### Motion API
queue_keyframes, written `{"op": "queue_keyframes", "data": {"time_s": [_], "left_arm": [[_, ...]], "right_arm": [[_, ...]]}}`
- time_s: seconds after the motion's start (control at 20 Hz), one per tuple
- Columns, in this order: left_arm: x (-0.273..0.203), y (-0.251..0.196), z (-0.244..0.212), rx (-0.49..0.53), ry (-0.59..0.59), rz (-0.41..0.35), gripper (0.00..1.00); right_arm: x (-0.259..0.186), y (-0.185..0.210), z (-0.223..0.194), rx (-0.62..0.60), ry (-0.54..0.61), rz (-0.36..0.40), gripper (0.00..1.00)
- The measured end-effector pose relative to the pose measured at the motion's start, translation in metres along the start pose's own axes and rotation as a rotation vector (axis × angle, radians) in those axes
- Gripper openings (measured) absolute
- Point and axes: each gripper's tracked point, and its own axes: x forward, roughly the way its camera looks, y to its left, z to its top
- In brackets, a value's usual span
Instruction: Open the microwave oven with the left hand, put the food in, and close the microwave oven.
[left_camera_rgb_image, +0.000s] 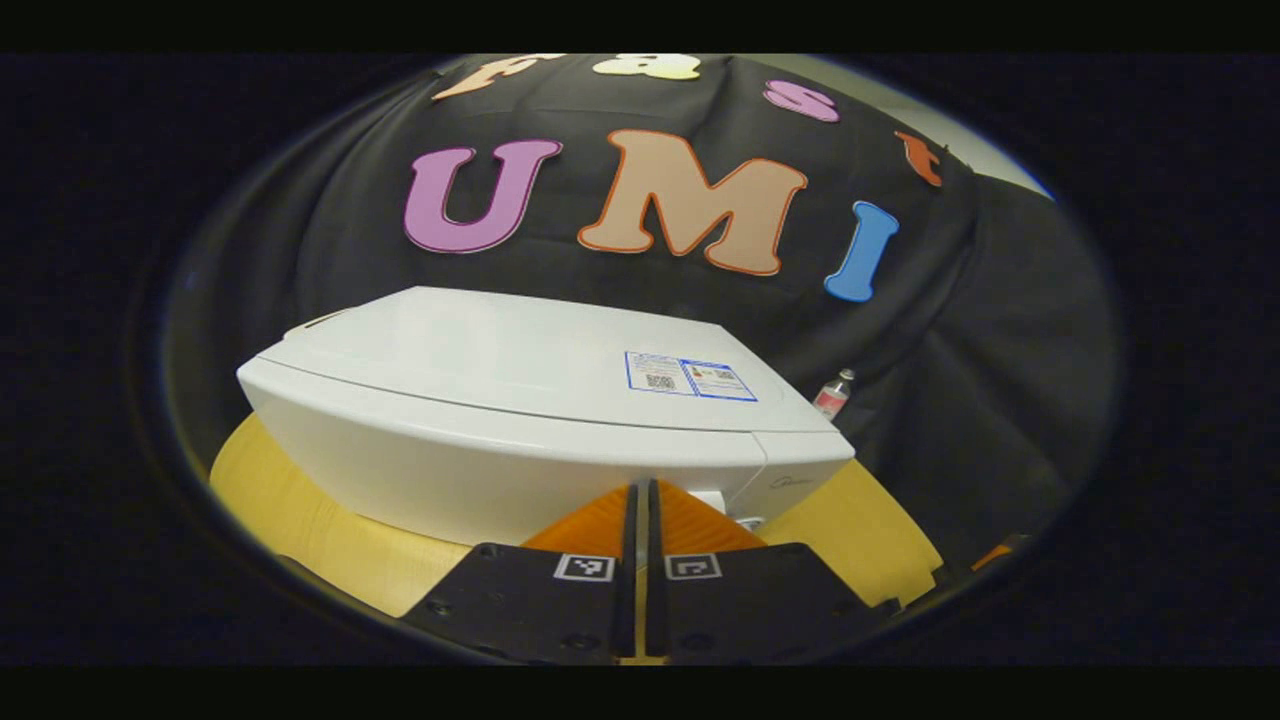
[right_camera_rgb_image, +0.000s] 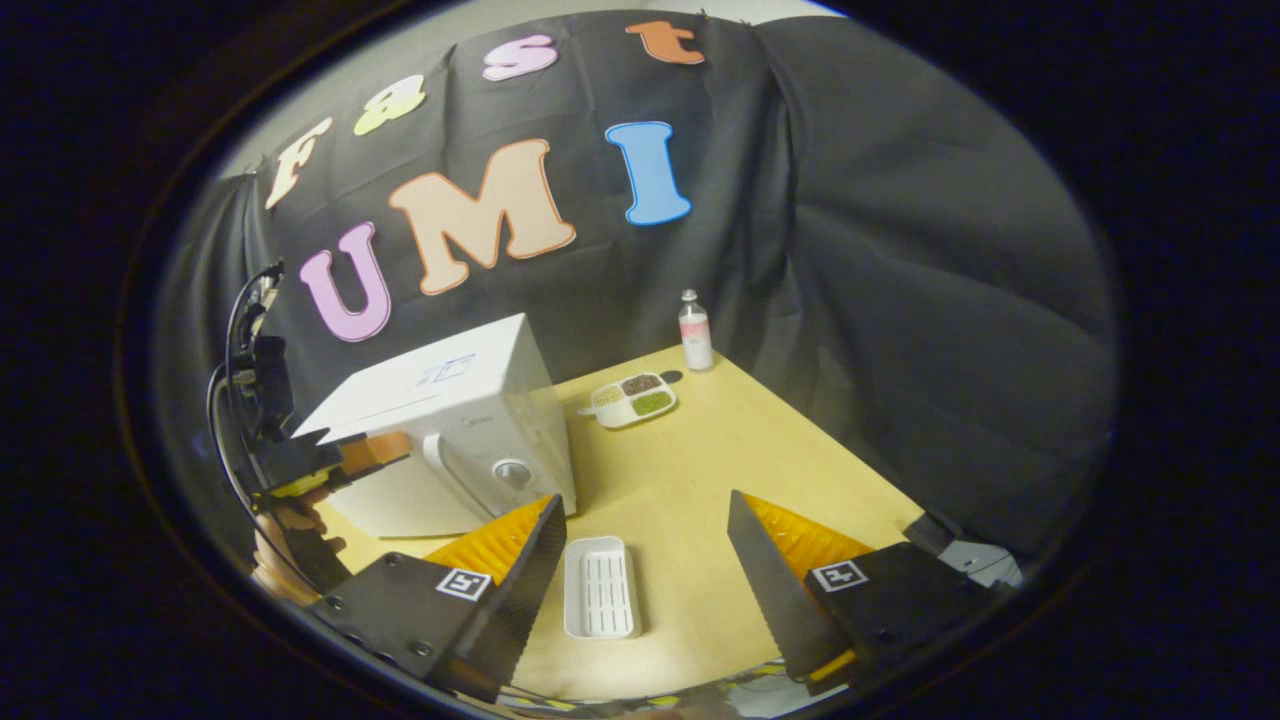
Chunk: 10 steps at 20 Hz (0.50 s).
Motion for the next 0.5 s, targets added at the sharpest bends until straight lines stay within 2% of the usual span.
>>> {"op": "queue_keyframes", "data": {"time_s": [0.15,0.35,0.5], "left_arm": [[0.000,0.000,-0.002,0.001,0.003,-0.003,0.05],[-0.004,0.002,0.000,0.026,0.006,0.005,0.00],[-0.021,0.002,0.006,0.062,-0.023,0.001,0.05]], "right_arm": [[-0.005,-0.002,0.002,0.000,-0.011,-0.003,1.00],[-0.007,-0.005,0.000,-0.005,-0.003,-0.005,1.00],[-0.008,-0.004,0.000,-0.014,0.002,-0.003,1.00]]}}
